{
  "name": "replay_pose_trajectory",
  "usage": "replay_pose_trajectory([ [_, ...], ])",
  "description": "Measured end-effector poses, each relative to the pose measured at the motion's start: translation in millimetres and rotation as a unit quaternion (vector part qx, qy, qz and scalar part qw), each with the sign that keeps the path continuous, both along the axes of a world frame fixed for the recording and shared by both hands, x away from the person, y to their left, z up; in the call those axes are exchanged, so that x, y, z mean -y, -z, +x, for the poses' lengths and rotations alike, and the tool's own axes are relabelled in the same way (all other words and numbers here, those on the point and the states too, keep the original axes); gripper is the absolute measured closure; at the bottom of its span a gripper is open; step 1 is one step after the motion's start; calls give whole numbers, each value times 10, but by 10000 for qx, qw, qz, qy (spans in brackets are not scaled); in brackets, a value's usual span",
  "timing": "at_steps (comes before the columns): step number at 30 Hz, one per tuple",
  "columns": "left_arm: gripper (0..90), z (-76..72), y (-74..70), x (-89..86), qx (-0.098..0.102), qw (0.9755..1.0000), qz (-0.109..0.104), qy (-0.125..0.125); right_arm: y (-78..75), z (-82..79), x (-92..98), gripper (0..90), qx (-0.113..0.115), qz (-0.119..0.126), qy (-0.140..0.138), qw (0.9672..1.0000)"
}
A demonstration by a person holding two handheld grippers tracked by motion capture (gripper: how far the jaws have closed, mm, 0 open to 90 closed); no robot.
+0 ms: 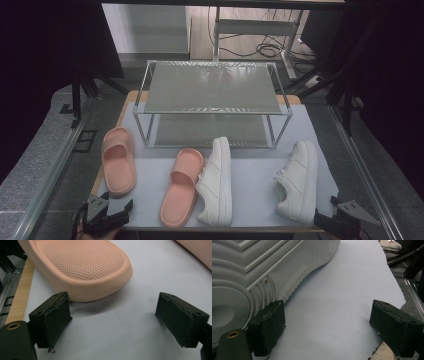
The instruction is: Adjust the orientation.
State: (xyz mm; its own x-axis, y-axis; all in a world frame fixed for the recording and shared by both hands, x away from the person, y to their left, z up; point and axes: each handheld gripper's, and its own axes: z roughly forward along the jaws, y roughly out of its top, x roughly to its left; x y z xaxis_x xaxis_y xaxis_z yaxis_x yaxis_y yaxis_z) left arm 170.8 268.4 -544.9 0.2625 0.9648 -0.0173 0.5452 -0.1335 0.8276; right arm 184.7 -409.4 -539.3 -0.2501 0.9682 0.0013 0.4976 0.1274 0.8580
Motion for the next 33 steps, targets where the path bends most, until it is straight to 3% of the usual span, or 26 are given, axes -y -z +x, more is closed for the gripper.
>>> replay_pose_trajectory([
  [18, 126, -11, 15, -11, 85, 10000, -30, 15, 2, 0, -2, 128, 10, 6, 9, 10000],
  [27, 148, -15, -22, -26, -36, 10000, -54, 11, 6, -4, -1, 127, 25, 12, 9, 10000],
  [33, 178, -48, -122, -38, -75, 9998, -191, 60, 11, -4, -2, 127, 47, 24, 14, 10000],
])
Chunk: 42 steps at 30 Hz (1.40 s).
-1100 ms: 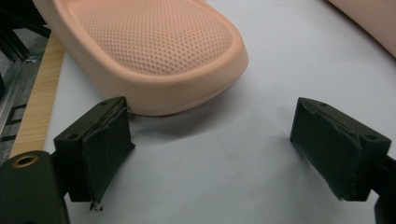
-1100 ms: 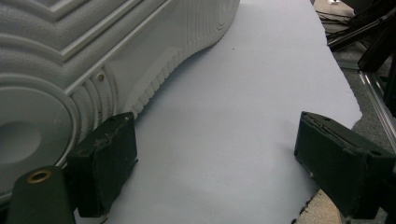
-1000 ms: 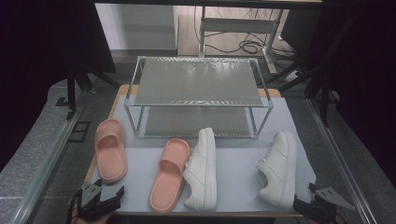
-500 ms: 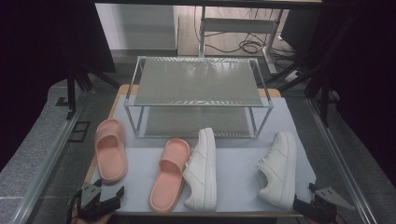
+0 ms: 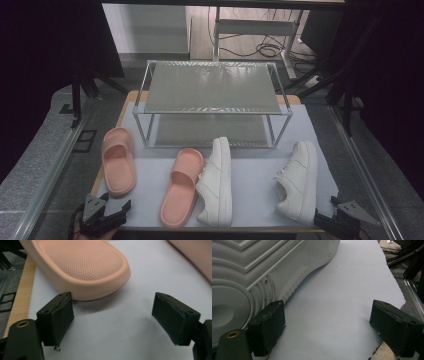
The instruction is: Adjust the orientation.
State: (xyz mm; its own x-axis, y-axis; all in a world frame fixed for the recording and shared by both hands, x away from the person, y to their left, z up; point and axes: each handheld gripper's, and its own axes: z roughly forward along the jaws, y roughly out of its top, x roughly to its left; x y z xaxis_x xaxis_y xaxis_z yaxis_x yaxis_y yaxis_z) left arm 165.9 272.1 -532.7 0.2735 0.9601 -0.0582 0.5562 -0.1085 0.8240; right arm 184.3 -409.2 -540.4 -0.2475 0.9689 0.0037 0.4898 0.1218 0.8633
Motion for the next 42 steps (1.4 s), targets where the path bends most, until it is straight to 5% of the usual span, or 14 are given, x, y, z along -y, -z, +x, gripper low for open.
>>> replay_pose_trajectory([
  [15, 265, 180, -308, 83, 4, 10000, 20, 75, 9, -2, 0, 126, 40, 7, 4, 10000],
  [23, 328, 476, -413, 90, 116, 9999, 59, 10, 10, -5, 2, 125, 46, -4, 6, 10000],
  [42, 510, 1175, -451, 33, -227, 9991, -167, -333, 17, -10, 0, 124, 69, 10, 13, 10000],
])
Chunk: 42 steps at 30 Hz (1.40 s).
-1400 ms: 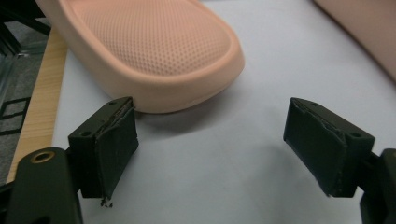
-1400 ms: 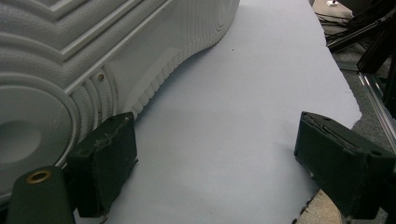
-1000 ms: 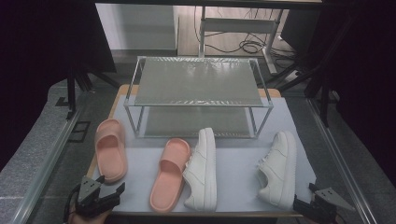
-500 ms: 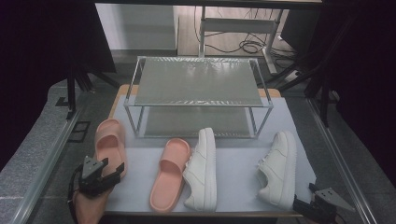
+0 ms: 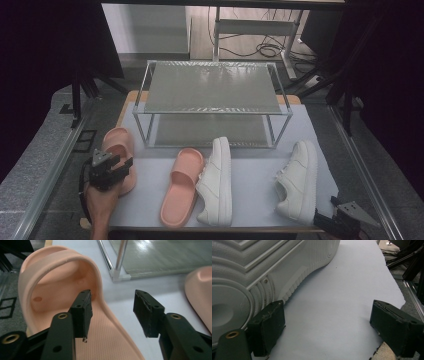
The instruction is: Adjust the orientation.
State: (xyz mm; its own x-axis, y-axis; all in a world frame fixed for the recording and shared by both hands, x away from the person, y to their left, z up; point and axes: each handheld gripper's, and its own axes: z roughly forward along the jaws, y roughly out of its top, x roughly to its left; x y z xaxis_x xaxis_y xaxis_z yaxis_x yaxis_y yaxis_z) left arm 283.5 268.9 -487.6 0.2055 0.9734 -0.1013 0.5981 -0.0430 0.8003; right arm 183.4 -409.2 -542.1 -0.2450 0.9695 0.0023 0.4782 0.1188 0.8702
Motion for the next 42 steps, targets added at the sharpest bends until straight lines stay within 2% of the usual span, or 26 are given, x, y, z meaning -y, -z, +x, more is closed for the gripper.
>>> replay_pose_trajectory([
  [4, 559, 149, 6, 23, -110, 9999, 69, -113, -1, -1, 1, 124, -6, 1, -5, 10000],
  [10, 631, 345, 14, 65, -299, 9983, 404, -278, 1, -1, 2, 124, 0, -2, -8, 10000],
  [14, 668, 415, -18, 70, -386, 9972, 511, -390, 2, -2, 2, 124, 4, 3, -6, 10000],
  [18, 718, 487, -25, 76, -535, 9961, 553, -439, 6, -3, 1, 124, 24, 13, -3, 10000],
  [21, 754, 509, -37, 79, -601, 9959, 476, -482, 12, -2, 0, 124, 64, 17, 2, 10000],
  [28, 839, 464, -54, 53, -576, 9949, 514, -645, 14, -4, -1, 124, 63, 23, 5, 10000],
  [32, 847, 408, -53, 16, -541, 9945, 613, -659, 14, -4, -1, 124, 64, 23, 6, 10000],
  [33, 847, 388, -56, 6, -521, 9947, 573, -669, 14, -4, -1, 124, 64, 23, 7, 10000],
  [37, 847, 287, -84, -33, -462, 9959, 504, -587, 15, -4, -1, 124, 69, 22, 7, 10000],
  [42, 847, 131, -126, -70, -440, 9978, 356, -338, 16, -4, 0, 124, 81, 16, 7, 10000],
])
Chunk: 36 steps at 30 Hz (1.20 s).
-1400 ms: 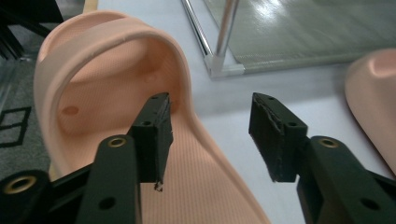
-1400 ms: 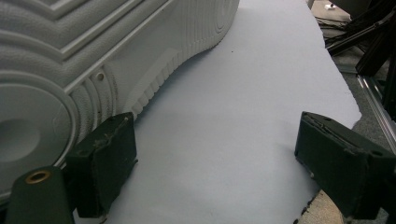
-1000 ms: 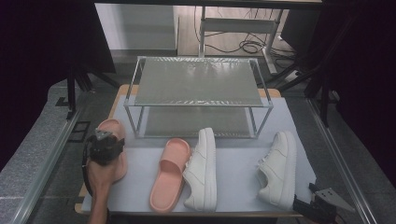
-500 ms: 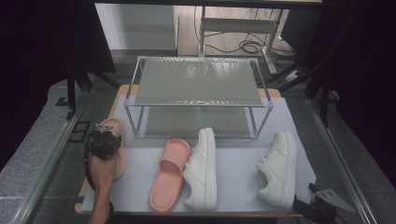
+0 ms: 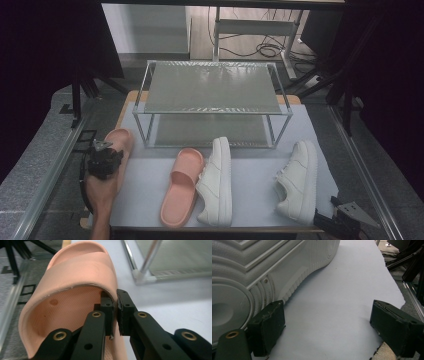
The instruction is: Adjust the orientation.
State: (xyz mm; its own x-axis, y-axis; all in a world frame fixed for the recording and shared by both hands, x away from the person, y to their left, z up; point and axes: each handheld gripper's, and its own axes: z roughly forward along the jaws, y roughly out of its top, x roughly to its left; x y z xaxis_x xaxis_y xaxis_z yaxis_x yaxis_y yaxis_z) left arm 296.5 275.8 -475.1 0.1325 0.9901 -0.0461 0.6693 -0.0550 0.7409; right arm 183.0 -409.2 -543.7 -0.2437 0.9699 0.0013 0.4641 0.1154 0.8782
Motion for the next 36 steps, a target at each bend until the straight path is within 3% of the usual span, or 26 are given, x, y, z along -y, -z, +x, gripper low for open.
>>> replay_pose_trajectory([
  [15, 845, -527, -133, 77, 174, 9983, -69, 559, -1, -4, 2, 123, -8, -12, -3, 10000],
  [27, 843, -753, -157, 311, 111, 9937, -57, 1113, 3, -4, 1, 123, 9, -6, 4, 10000],
  [36, 842, -754, -203, 573, 242, 9888, -23, 1474, 3, -5, 0, 123, 10, -6, 5, 10000],
])
